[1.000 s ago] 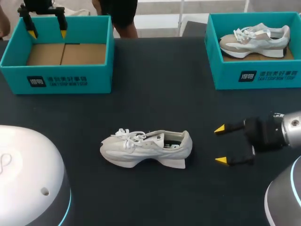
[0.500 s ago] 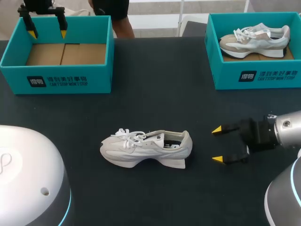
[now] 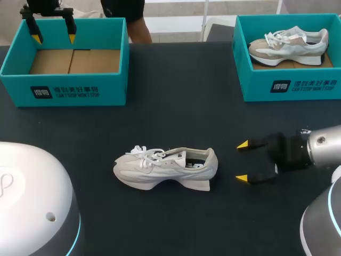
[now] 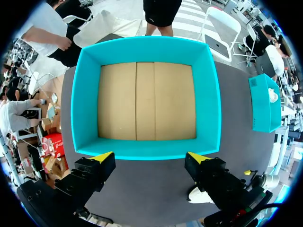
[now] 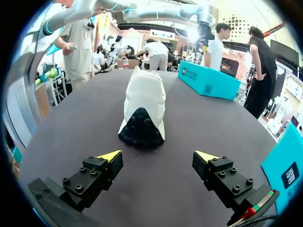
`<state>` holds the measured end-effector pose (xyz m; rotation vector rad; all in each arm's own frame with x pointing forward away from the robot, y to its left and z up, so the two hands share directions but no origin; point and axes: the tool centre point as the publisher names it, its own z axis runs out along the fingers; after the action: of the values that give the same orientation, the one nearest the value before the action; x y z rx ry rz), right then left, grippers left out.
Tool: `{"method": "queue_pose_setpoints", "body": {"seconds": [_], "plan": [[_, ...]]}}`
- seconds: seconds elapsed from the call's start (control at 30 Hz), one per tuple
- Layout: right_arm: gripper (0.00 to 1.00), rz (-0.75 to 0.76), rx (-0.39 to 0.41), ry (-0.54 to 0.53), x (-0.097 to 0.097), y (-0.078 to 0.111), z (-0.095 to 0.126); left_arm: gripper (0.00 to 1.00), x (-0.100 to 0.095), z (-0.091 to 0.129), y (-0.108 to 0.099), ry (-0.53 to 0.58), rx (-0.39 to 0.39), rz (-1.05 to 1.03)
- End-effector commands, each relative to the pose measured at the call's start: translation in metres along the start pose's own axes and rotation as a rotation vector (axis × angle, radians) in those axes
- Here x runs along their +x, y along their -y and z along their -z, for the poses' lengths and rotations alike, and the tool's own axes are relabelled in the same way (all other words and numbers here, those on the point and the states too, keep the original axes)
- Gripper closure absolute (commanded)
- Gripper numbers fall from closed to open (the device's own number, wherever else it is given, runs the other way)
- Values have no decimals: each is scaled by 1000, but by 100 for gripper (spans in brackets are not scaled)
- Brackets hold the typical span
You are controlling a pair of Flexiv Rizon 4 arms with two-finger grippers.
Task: Take the shoe out of the shoebox, open the shoe tongue, remove and reinsert the insole, then place the shoe into the shoebox
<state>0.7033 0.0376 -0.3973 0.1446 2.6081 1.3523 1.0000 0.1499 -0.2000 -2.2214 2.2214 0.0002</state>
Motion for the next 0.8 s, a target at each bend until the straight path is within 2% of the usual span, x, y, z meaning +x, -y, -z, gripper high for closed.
{"method": "queue_pose_setpoints", "body": {"seconds": [0.03, 0.4, 0.8], "plan": [[0, -10, 44, 12, 7, -10, -15, 0, 0, 0, 0, 0, 0, 0], [0, -70, 49, 30, 7, -11, -32, 0, 0, 0, 0, 0, 0, 0], [0, -96, 18, 17, 16, -25, -46, 0, 0, 0, 0, 0, 0, 0]]}}
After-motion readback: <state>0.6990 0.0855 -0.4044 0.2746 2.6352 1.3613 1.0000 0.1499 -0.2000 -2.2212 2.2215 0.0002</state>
